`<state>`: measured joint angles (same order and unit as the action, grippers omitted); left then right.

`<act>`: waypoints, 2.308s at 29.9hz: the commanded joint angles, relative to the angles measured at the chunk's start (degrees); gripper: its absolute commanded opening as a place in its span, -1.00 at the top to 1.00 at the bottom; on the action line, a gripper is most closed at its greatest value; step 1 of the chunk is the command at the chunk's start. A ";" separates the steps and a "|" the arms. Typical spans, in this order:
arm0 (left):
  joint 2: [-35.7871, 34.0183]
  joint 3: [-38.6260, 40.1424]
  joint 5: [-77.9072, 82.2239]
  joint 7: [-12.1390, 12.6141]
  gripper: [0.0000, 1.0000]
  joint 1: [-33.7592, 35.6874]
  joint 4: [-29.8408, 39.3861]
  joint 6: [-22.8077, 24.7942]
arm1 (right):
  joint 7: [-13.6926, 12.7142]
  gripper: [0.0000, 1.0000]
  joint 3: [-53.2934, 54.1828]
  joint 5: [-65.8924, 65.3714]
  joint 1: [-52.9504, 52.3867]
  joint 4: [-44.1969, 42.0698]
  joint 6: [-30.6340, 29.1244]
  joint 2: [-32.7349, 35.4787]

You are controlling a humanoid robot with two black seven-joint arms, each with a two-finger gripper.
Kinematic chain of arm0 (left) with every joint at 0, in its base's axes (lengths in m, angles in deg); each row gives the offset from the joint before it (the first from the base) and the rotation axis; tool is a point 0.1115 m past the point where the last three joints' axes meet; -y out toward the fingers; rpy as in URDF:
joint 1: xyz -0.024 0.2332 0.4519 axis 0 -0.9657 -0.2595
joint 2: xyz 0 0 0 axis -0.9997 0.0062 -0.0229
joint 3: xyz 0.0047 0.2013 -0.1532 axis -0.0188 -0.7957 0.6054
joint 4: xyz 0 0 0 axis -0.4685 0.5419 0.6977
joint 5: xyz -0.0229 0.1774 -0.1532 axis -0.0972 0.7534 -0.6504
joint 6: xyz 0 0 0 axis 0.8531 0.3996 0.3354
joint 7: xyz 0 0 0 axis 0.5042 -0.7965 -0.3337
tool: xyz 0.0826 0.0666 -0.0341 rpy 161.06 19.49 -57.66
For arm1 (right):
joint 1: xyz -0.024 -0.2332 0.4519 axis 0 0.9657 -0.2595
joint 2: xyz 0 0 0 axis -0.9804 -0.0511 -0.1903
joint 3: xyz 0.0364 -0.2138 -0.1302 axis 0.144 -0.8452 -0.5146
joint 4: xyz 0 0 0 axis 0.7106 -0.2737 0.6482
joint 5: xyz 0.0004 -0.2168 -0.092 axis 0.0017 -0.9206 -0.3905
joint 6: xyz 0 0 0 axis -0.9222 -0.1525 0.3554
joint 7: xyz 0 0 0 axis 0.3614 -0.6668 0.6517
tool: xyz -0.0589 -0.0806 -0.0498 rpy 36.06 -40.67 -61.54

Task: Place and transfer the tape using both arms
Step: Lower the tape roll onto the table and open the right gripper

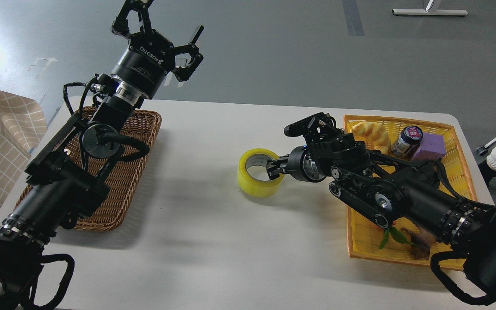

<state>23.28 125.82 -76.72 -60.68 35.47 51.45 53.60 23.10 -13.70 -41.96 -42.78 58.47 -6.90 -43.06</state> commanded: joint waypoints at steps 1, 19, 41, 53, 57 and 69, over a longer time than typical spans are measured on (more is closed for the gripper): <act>0.00 0.00 0.00 0.00 -0.95 0.00 0.00 0.00 | -0.01 1.00 0.00 0.01 0.00 0.05 0.00 0.00; 0.09 0.09 0.00 0.00 -0.95 0.00 0.00 0.00 | 0.08 1.00 -1.23 0.01 -0.44 -0.04 0.00 0.00; 0.09 0.00 0.00 0.00 -0.95 0.00 0.00 0.00 | 0.52 -0.02 -0.97 0.62 0.26 -0.04 0.00 0.00; 0.00 0.00 0.00 0.00 -0.95 0.08 0.00 0.00 | 0.61 -0.75 0.79 0.97 1.06 0.13 0.00 0.00; 0.17 0.00 0.00 0.00 -0.96 0.08 0.00 0.00 | 0.52 -0.89 5.44 2.81 0.97 1.89 0.00 0.00; 0.35 -1.06 0.18 0.09 -0.95 0.08 0.00 0.00 | 0.17 -0.97 17.39 9.67 6.23 17.97 0.00 7.29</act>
<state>23.53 124.89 -76.55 -60.58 35.56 51.45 53.60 23.54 -1.83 -33.07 -39.53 73.96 -6.90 -38.09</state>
